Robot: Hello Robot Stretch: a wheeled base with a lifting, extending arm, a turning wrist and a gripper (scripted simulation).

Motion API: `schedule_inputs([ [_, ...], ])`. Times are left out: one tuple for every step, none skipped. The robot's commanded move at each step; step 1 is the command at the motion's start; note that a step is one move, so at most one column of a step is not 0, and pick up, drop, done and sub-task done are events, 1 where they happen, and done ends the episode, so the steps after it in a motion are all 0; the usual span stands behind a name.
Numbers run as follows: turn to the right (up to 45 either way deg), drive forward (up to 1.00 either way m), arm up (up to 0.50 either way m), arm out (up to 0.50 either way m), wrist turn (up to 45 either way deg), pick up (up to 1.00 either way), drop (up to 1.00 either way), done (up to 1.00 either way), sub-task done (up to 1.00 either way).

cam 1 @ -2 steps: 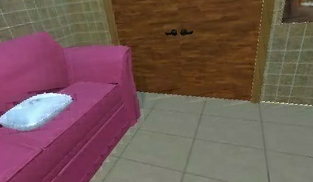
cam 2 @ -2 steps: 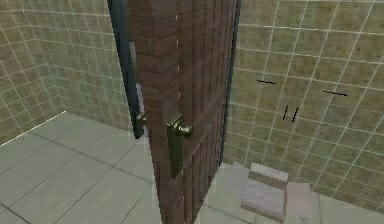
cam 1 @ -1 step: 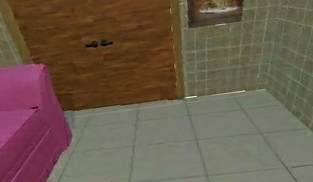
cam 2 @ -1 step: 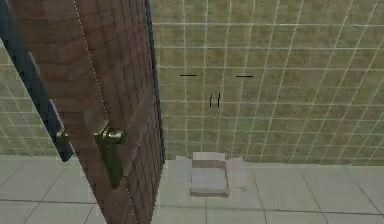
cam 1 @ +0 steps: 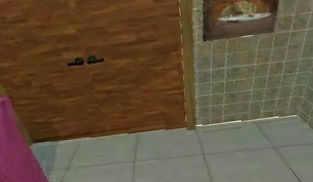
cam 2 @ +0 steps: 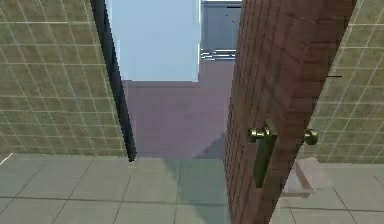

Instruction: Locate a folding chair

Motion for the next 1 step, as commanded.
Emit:
schedule_inputs([
  [45.0,0.0,0.0,0.0,0.0,0.0,0.0,0.0,0.0],
])
